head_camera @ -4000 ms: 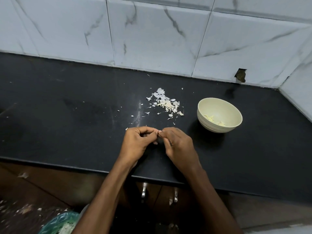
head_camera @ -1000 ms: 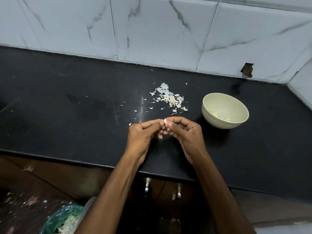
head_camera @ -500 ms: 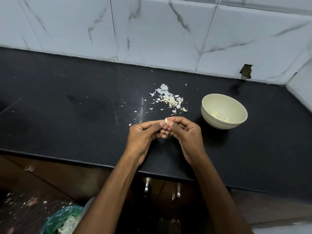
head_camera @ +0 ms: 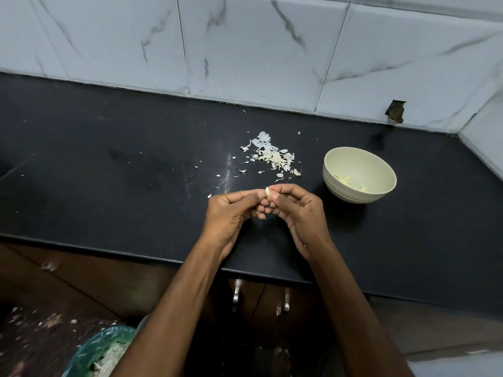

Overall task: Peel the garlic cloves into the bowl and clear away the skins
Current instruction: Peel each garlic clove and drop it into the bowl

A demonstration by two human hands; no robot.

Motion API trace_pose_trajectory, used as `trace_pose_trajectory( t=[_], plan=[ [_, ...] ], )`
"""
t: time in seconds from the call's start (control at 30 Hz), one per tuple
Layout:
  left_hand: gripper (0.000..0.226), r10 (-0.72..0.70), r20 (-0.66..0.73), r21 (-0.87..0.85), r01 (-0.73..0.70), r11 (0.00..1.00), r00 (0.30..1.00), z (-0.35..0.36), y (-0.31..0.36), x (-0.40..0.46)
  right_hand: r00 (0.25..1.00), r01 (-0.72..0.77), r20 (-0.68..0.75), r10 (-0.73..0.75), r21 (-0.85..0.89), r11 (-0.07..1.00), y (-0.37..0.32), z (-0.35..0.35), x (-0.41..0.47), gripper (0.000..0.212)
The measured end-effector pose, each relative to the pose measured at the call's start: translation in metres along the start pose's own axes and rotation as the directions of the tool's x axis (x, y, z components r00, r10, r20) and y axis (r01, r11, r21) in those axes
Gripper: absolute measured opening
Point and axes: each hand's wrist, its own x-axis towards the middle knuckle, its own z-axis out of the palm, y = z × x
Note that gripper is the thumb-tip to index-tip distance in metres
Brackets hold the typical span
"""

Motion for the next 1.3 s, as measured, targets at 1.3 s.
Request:
trace_pose_trajectory(
  t=[1.3],
  plan=[
    [0.033,0.535,-0.135,0.762,-0.257,0.594,0.834,-0.003,-0.018,-0.004,0.99,0.078,-0.097,-0.099,-0.198,0.977,0.009,0.0,-0.002,0.018]
  ],
)
